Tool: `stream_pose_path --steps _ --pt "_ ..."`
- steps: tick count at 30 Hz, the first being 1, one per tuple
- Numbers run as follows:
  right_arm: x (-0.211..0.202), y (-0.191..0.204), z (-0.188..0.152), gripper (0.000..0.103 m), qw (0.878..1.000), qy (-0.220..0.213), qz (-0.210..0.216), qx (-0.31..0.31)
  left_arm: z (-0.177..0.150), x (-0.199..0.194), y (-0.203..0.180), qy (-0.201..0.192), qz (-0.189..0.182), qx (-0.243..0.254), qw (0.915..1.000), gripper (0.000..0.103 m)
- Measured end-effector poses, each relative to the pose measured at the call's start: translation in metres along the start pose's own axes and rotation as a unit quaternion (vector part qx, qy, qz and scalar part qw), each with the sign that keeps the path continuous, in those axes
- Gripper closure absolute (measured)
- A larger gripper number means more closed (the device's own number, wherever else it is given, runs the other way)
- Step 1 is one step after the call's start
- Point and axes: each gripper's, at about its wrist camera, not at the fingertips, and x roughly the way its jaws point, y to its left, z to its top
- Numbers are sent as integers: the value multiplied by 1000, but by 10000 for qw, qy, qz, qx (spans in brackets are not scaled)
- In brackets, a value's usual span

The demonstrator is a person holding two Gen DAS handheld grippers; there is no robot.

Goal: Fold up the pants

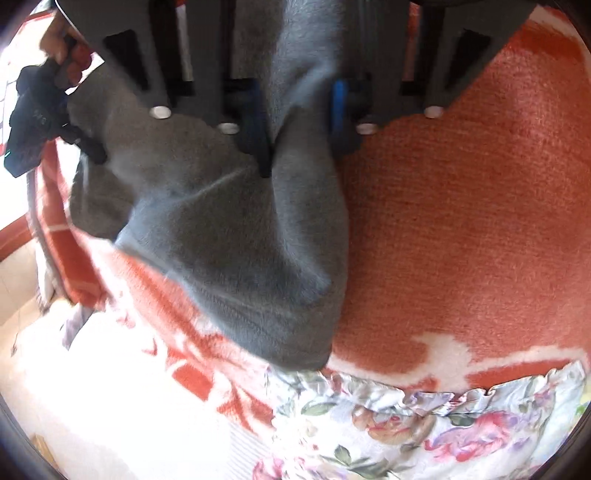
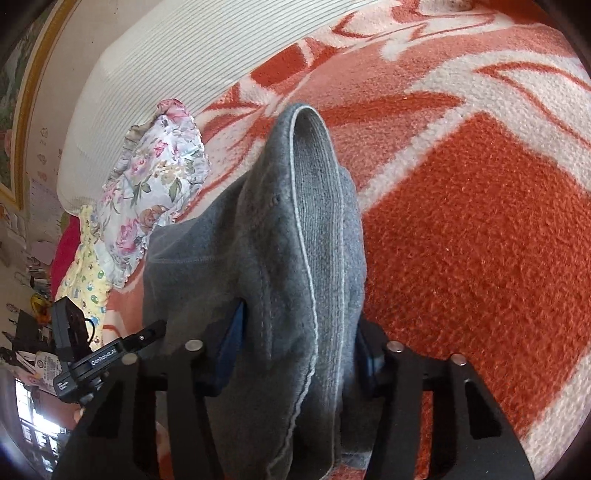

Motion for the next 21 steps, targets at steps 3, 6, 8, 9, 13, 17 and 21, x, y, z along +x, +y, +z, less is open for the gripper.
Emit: stream_pose_path --steps 3,6,8,9,13,17,21 --pt "-11 7 -1 66 9999 -145 59 -34 0 -18 0 -214 -144 0 9997 87" --pt "-21 22 -1 71 9993 -296 134 -209 0 -39 -9 -432 -224 181 9987 88" --pt "-26 35 0 72 9985 -339 327 -281 1 -50 -11 -582 -208 236 9978 88" --pt "-27 42 0 73 9980 -354 416 -327 1 -57 -11 -669 -176 249 9973 88" --pt "-24 70 2 73 9953 -382 645 -614 3 -89 8 -981 -155 104 9950 88" --pt "0 97 9 73 9929 -282 904 -720 14 -107 33 -1205 107 -13 9926 88" --pt "31 134 14 73 9897 -115 1020 -1001 24 -123 60 -1390 391 -144 9894 88"
